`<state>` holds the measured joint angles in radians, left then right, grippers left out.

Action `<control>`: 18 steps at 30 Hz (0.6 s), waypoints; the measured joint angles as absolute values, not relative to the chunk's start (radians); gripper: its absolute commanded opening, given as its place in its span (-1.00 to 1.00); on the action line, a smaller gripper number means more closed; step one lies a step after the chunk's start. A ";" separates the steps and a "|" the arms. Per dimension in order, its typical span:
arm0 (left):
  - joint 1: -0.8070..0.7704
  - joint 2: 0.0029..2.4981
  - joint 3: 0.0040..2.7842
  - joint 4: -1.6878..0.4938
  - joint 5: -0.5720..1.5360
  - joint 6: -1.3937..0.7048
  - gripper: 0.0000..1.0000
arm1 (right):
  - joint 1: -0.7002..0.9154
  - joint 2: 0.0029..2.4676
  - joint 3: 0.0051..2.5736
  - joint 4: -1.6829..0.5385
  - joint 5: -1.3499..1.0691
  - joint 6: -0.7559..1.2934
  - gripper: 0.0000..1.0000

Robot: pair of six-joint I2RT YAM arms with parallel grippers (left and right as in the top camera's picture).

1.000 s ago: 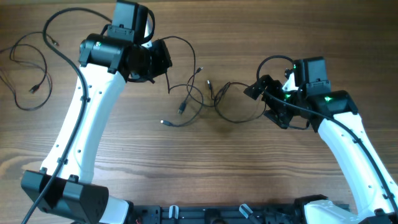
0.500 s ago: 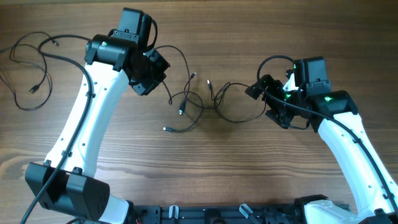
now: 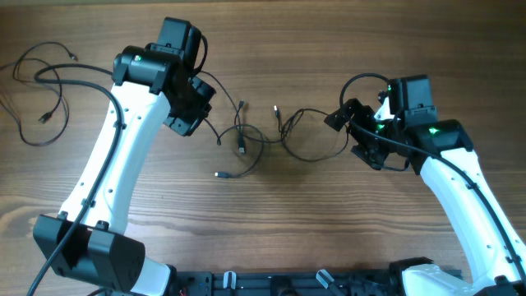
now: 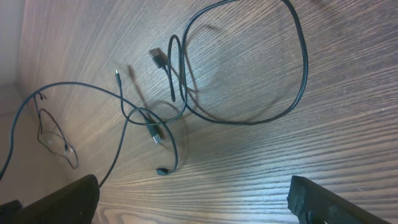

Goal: Untangle cables

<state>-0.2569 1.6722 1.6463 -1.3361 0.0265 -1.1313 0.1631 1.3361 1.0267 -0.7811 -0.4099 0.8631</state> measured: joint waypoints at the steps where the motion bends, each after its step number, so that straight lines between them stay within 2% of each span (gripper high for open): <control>1: -0.257 1.672 1.646 -1.336 0.026 -1.132 -0.92 | 0.163 1.336 1.027 -0.781 -0.410 0.863 0.99; 5: -0.257 1.672 1.646 -1.336 0.023 -1.108 -0.92 | 0.163 1.336 1.027 -0.779 -0.410 0.863 0.99; 18: -0.257 1.672 1.646 -1.335 0.028 -0.838 -0.92 | 0.163 1.409 1.027 -0.768 -0.406 0.951 0.99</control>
